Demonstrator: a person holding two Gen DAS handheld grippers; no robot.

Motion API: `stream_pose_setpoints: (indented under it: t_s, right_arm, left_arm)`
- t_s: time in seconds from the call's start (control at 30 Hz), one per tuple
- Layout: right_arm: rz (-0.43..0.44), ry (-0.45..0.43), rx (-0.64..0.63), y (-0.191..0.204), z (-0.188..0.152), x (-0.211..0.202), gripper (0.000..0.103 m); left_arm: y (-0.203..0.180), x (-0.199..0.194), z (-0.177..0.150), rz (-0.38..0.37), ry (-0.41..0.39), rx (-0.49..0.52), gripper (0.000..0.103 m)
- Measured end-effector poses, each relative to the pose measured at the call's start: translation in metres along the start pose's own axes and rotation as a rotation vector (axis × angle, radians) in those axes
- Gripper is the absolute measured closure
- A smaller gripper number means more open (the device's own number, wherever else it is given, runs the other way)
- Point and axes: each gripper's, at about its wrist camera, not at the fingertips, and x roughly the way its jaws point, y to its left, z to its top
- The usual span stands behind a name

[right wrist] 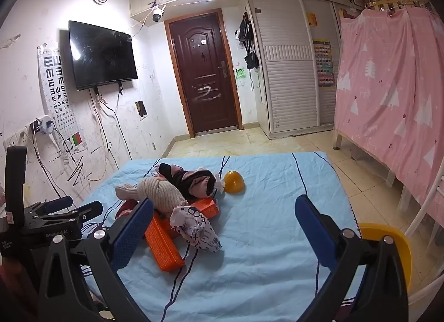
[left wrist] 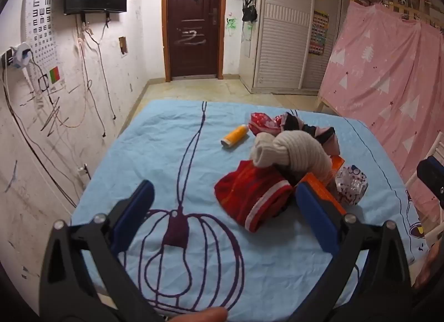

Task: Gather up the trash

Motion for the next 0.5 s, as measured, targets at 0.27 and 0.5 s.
stream_pose_setpoints:
  t_s: [0.27,0.5]
  right_arm:
    - [0.0,-0.008,-0.003,-0.0001,0.0001,-0.0011,0.008]
    - [0.003,-0.01,0.004,-0.0057,0.0019,-0.007,0.008]
  left_arm:
    - [-0.0002,-0.0003,-0.0003,0.013,0.0,0.015,0.005]
    - [0.0037,0.0035,-0.0027,0.018,0.002,0.017,0.005]
